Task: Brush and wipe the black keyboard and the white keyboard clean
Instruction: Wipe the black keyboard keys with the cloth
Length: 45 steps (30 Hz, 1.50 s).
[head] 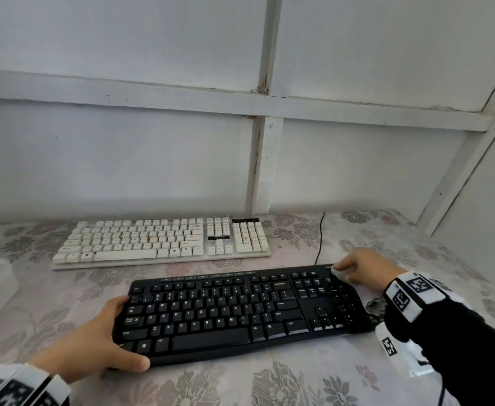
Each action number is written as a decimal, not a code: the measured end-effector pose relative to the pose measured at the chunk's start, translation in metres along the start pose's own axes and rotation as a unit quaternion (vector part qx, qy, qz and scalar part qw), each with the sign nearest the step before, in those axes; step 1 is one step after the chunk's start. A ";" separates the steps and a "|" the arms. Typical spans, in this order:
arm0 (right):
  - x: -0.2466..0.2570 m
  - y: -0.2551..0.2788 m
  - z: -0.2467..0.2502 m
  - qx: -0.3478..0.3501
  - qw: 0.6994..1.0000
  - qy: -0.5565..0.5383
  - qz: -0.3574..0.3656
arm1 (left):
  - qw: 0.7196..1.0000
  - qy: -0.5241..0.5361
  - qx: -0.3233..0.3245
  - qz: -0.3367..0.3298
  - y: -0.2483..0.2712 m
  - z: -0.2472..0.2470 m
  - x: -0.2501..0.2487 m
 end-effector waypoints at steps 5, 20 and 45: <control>0.007 0.008 0.016 -0.027 0.999 -0.035 0.013 | 1.000 -0.006 0.001 0.002 0.001 -0.001 -0.001; 0.085 0.034 0.020 0.058 0.957 -0.249 0.141 | 1.000 -0.007 0.019 0.017 0.006 -0.004 -0.011; 0.221 0.056 0.002 -0.131 0.972 -0.069 0.181 | 0.990 -0.141 0.025 -0.009 0.014 -0.010 -0.031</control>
Point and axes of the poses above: each hand's wrist, its own y-axis away from the middle knuckle, its own z-axis out of the back of the hand, x = y × z, the point moved 8 cm from there along -y, towards the middle knuckle, and after that the axes turned 13 degrees about y, right-handed, at the moved point
